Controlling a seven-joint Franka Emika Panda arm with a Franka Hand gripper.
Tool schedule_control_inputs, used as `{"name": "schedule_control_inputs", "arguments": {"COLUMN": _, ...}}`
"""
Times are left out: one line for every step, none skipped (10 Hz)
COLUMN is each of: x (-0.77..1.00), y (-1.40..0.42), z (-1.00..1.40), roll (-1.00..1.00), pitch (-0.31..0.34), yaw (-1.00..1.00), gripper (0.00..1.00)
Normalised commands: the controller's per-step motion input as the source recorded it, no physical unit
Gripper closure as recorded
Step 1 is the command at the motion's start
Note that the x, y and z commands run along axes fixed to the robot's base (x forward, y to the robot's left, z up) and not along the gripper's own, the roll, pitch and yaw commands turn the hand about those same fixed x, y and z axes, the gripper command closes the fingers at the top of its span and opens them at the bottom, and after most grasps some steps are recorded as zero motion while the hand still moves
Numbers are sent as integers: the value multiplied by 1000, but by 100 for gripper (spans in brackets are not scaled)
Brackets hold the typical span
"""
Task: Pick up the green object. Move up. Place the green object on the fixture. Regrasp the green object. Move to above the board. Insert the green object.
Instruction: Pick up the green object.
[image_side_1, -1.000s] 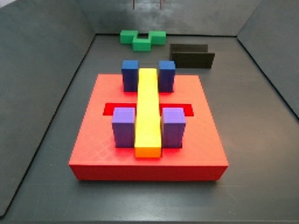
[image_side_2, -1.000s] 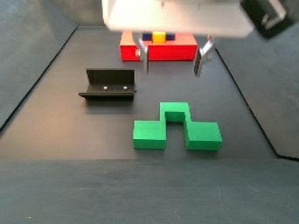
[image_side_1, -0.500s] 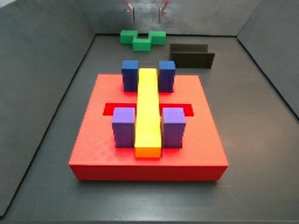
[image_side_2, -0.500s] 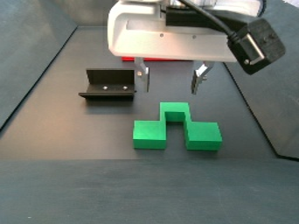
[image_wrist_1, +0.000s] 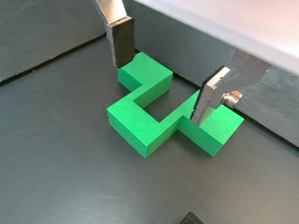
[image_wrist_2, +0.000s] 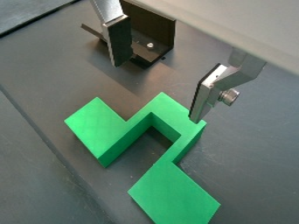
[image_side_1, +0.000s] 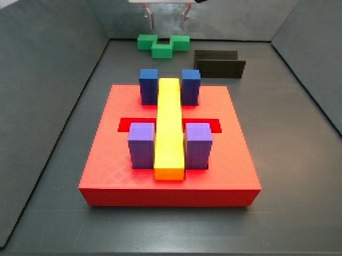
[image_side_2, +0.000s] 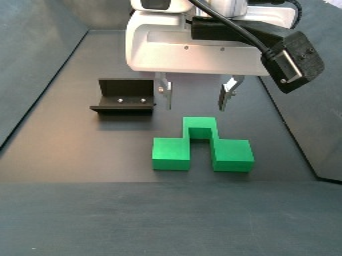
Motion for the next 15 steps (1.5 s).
{"name": "schedule_control_inputs", "arguments": {"x": 0, "y": 0, "z": 0, "roll": -220, "pitch": -379, "yaw": -6, "gripper": 0}}
{"name": "schedule_control_inputs", "arguments": {"x": 74, "y": 0, "z": -183, "roll": 0, "pitch": -156, "yaw": -191, "gripper": 0}}
{"name": "schedule_control_inputs", "arguments": {"x": 43, "y": 0, "z": -100, "roll": -140, "pitch": -301, "yaw": -249, "gripper": 0}}
{"name": "schedule_control_inputs", "arguments": {"x": 20, "y": 0, "z": -43, "roll": -206, "pitch": -343, "yaw": -280, "gripper": 0}}
{"name": "schedule_control_inputs", "arguments": {"x": 26, "y": 0, "z": -43, "roll": -150, "pitch": -279, "yaw": -271, "gripper": 0}}
{"name": "schedule_control_inputs", "arguments": {"x": 0, "y": 0, "z": -146, "roll": -157, "pitch": -314, "yaw": -149, "gripper": 0}}
{"name": "schedule_control_inputs", "arguments": {"x": 0, "y": 0, "z": -226, "roll": -196, "pitch": -344, "yaw": 0, "gripper": 0}}
{"name": "schedule_control_inputs", "arguments": {"x": -20, "y": 0, "z": -286, "roll": -196, "pitch": -339, "yaw": 0, "gripper": 0}}
{"name": "schedule_control_inputs", "arguments": {"x": -37, "y": 0, "z": -260, "roll": -211, "pitch": -346, "yaw": 0, "gripper": 0}}
{"name": "schedule_control_inputs", "arguments": {"x": -51, "y": 0, "z": -203, "roll": -243, "pitch": -359, "yaw": 0, "gripper": 0}}
{"name": "schedule_control_inputs", "arguments": {"x": -69, "y": 0, "z": -206, "roll": -249, "pitch": -351, "yaw": 0, "gripper": 0}}
{"name": "schedule_control_inputs", "arguments": {"x": -26, "y": 0, "z": -211, "roll": -247, "pitch": -343, "yaw": 14, "gripper": 0}}
{"name": "schedule_control_inputs", "arguments": {"x": -6, "y": -43, "z": -254, "roll": -224, "pitch": -329, "yaw": 54, "gripper": 0}}
{"name": "schedule_control_inputs", "arguments": {"x": -26, "y": -86, "z": -303, "roll": -186, "pitch": -300, "yaw": 97, "gripper": 0}}
{"name": "schedule_control_inputs", "arguments": {"x": -49, "y": -40, "z": -306, "roll": -183, "pitch": -286, "yaw": 111, "gripper": 0}}
